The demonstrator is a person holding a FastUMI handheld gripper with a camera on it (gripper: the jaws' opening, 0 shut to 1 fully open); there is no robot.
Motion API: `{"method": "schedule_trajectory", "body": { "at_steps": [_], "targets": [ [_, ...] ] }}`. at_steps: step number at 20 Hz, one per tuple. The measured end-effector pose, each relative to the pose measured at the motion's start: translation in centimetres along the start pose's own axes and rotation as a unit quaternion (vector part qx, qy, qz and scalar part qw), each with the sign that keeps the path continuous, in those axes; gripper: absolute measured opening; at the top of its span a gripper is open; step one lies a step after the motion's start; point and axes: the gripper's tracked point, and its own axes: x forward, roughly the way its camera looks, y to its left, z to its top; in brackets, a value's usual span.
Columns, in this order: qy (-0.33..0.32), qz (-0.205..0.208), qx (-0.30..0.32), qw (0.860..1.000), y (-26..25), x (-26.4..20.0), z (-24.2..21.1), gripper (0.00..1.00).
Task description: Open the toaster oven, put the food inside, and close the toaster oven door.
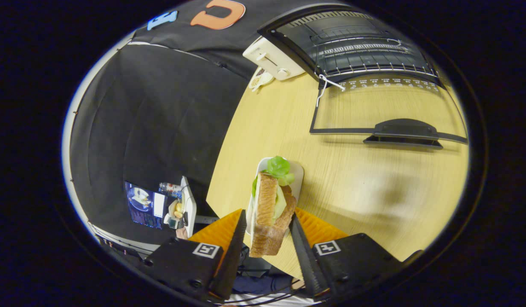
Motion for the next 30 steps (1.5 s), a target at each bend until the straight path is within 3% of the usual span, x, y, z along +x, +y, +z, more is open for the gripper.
{"method": "schedule_trajectory", "body": {
  "at_steps": [2, 6, 13, 17, 21, 24, 30],
  "targets": [
    [0.000, -0.002, 0.007, 1.000, 0.0, 0.2, -0.1, 0.50],
    [-0.017, 0.005, 0.015, 1.000, 0.3, -0.3, -0.1, 0.40],
    [-0.047, 0.043, 0.001, 0.998, 1.4, -2.8, 0.0, 0.39],
    [-0.132, 0.048, -0.007, 0.990, 0.9, -4.6, 2.5, 0.39],
    [-0.262, 0.058, -0.021, 0.963, 0.6, -7.4, 6.6, 0.39],
    [-0.323, 0.065, -0.031, 0.944, 0.2, -9.1, 8.6, 0.39],
    [-0.453, 0.074, 0.082, 0.884, -3.8, -11.0, 12.9, 0.38]
  ]
}}
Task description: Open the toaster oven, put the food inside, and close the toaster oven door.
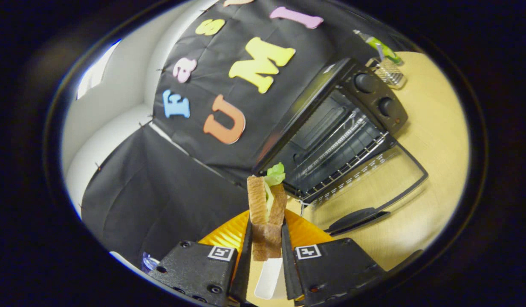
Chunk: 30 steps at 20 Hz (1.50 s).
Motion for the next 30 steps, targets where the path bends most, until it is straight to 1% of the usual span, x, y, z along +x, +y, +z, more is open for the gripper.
{"method": "schedule_trajectory", "body": {
  "at_steps": [5, 7, 9, 11, 14, 16, 19, 21, 22, 25, 27, 30],
  "targets": [
    [-0.053, -0.031, 0.080, 0.995, -3.7, 2.3, 1.5, 0.39],
    [-0.099, -0.035, 0.124, 0.987, -4.6, 3.3, 3.6, 0.39],
    [-0.145, -0.039, 0.168, 0.974, -5.7, 4.8, 6.2, 0.38],
    [-0.171, -0.060, 0.182, 0.966, -7.1, 6.7, 8.2, 0.39],
    [-0.175, -0.095, 0.185, 0.962, -9.0, 10.1, 9.7, 0.39],
    [-0.172, -0.103, 0.199, 0.959, -9.5, 12.2, 10.3, 0.39],
    [-0.172, -0.113, 0.187, 0.960, -9.9, 14.5, 11.0, 0.39],
    [-0.176, -0.126, 0.176, 0.960, -10.5, 15.3, 11.4, 0.39],
    [-0.174, -0.125, 0.170, 0.962, -10.3, 15.6, 11.5, 0.39],
    [-0.161, -0.151, 0.126, 0.967, -10.5, 16.0, 11.0, 0.38],
    [-0.133, -0.172, 0.096, 0.971, -10.6, 16.2, 10.1, 0.40],
    [-0.111, -0.201, 0.041, 0.972, -10.6, 16.3, 9.5, 0.48]
  ]
}}
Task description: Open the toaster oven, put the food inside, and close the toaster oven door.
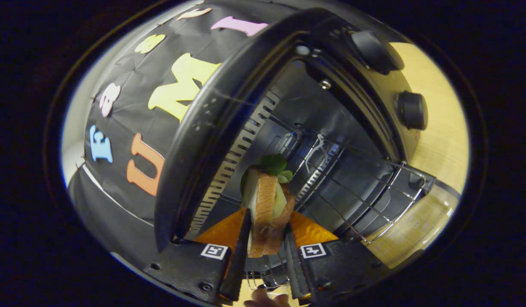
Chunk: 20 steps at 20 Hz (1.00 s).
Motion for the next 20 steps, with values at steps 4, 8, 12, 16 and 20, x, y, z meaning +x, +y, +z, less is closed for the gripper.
{"method": "schedule_trajectory", "body": {
  "at_steps": [4, 8, 12, 16, 20],
  "targets": [
    [0.005, -0.010, -0.049, 0.999, 0.3, -0.4, -0.4, 0.55],
    [0.003, 0.013, -0.108, 0.994, 1.4, -1.2, -0.4, 0.74],
    [-0.012, 0.003, -0.173, 0.985, 0.5, -1.6, 0.2, 0.98],
    [-0.001, -0.002, -0.213, 0.977, -0.1, -2.6, -0.3, 1.00],
    [0.026, -0.041, -0.334, 0.941, -0.9, -2.9, -1.2, 1.00]
  ]
}}
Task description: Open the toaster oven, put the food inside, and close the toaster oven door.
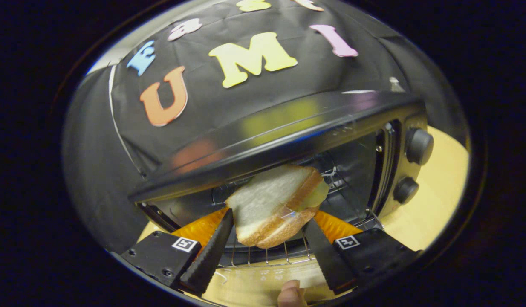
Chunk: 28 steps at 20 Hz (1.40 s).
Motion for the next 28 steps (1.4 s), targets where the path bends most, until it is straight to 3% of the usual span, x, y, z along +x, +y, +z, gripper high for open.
{"method": "schedule_trajectory", "body": {
  "at_steps": [3, 6, 10, 15, 19, 24, 28],
  "targets": [
    [0.046, -0.041, -0.089, 0.994, -1.4, 1.1, -1.7, 1.00],
    [0.058, -0.074, -0.136, 0.986, -1.5, 1.2, -1.5, 1.00],
    [0.103, -0.082, -0.171, 0.976, -1.7, 0.2, -2.1, 1.00],
    [0.171, -0.100, -0.181, 0.963, -1.6, -2.9, -4.3, 1.00],
    [0.172, -0.109, -0.185, 0.961, -1.2, -5.0, -4.2, 1.00],
    [0.196, -0.084, -0.150, 0.965, -0.7, -8.2, -8.3, 1.00],
    [0.160, -0.090, -0.157, 0.970, -0.3, -10.8, -9.3, 1.00]
  ]
}}
